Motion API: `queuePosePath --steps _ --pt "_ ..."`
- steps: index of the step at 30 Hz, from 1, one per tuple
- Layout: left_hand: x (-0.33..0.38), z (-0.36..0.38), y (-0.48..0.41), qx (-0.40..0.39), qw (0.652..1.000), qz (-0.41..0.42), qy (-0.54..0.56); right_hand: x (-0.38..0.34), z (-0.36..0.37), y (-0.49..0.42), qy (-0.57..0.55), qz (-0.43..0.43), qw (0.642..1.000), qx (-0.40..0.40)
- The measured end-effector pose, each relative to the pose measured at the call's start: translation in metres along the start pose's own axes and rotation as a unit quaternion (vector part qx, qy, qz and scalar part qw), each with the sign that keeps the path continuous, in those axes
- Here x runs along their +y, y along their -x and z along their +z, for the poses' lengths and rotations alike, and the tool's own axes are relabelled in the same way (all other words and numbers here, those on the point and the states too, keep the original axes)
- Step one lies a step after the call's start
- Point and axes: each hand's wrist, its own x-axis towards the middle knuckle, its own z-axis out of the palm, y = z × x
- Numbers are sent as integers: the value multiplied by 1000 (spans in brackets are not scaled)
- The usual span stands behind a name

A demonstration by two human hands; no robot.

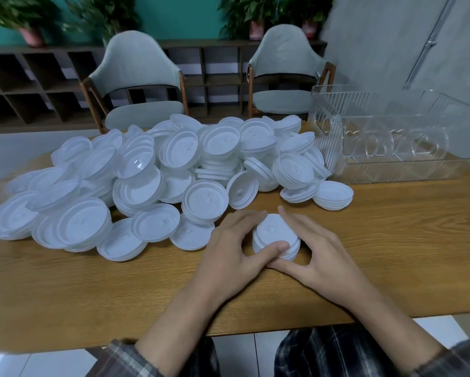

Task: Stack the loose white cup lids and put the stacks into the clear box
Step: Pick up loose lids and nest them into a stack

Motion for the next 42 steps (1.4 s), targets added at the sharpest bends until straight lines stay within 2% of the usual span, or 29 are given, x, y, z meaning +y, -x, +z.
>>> queuePosePath --steps 2,5,10,16,22,26,33,37,42 --pt "3 -5 -3 64 995 59 -49 0 0 0 4 1 1000 8" --pt "1 -15 -24 156 965 130 -168 1 0 0 12 6 1000 13" --pt "0 -32 -63 139 951 72 -265 -2 -1 0 15 16 1000 15" --pt "-11 -31 -78 140 925 89 -341 -1 -1 1 14 19 1000 8" --pt "-12 -28 -69 168 924 143 -311 -2 -2 1 13 26 999 18" --pt "-3 -23 -54 180 942 155 -235 -2 -2 0 8 27 999 23" --pt "8 -4 -18 131 951 255 -119 -3 -3 -1 -14 12 999 28" --pt "2 5 -7 77 960 256 -83 -2 -3 -1 -31 7 999 27" --pt "-1 10 -4 61 973 216 -46 -1 -3 0 -14 -1 1000 28"
